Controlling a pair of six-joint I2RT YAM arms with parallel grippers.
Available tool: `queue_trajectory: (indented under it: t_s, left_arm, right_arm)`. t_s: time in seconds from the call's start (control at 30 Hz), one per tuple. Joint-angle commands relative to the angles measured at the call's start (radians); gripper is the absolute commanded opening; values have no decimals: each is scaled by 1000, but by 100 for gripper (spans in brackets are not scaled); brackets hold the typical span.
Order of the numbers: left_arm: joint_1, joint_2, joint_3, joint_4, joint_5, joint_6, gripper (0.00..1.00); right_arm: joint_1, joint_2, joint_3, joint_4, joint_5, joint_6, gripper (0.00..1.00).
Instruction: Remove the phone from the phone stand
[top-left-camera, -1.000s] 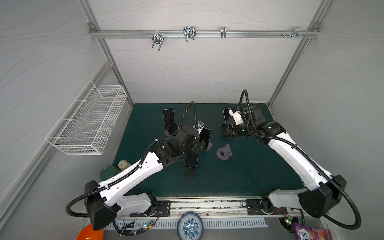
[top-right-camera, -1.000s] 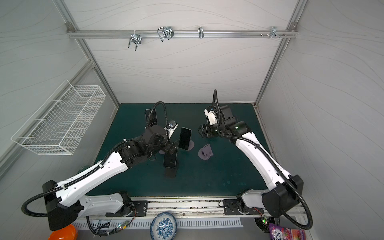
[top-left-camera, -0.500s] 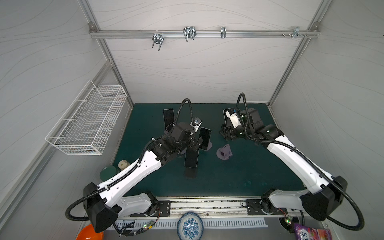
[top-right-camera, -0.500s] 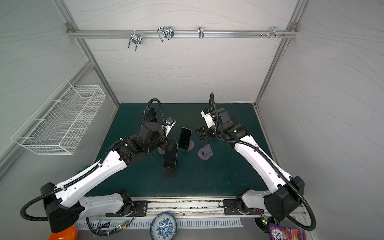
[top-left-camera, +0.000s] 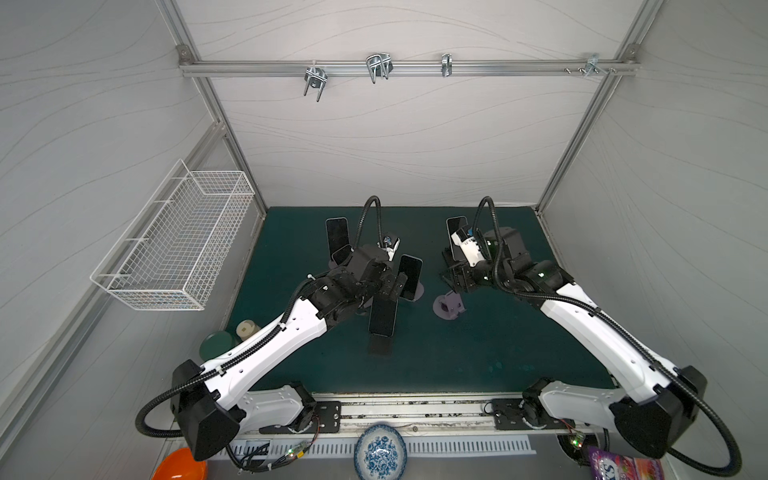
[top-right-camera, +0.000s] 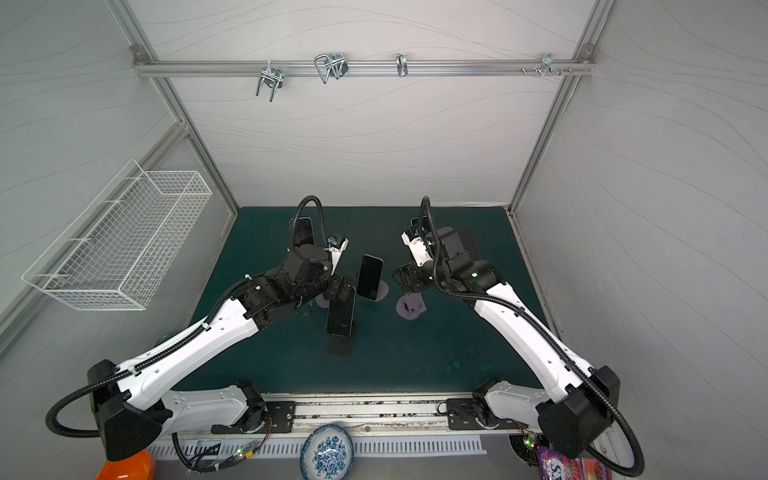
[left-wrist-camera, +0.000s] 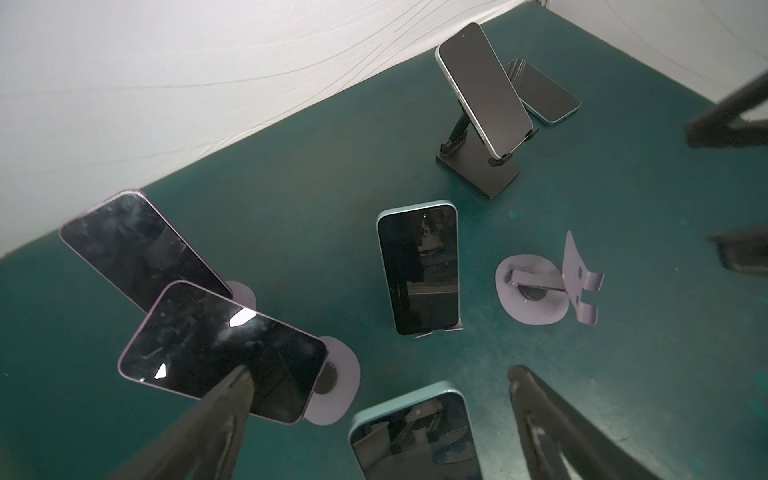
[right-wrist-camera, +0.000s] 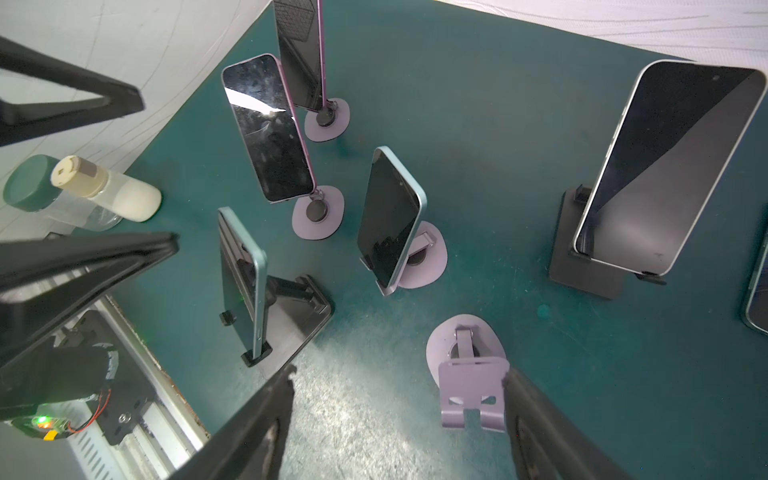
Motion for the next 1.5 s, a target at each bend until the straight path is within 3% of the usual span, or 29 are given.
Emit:
queue_trajectory:
  t_s: [0.0, 0.33, 0.63, 0.87, 1.13, 1.47]
  left_arm:
    - [-26, 1, 25, -22, -32, -99, 97]
    - [-130, 2, -6, -68, -151, -242, 97]
    - [-288, 8, 0, -162, -369, -371, 98]
    - [-298, -32, -54, -227, -335, -552, 98]
    - [-292, -33, -99, -137, -340, -503, 99]
    - [-122, -10, -88, -143, -77, -520, 99]
  right_arm:
    - [6, -71, -20, -47, -19, -1, 80]
    - [5, -175, -46, -127, -50, -37, 81]
    - [78, -195, -48, -139, -56, -95, 83]
    - [137, -192, -64, -105, -84, -81, 83]
    - [159, -206, -71, -127, -75, -100, 84]
    - [178, -191, -60, -120, -86, -97, 85]
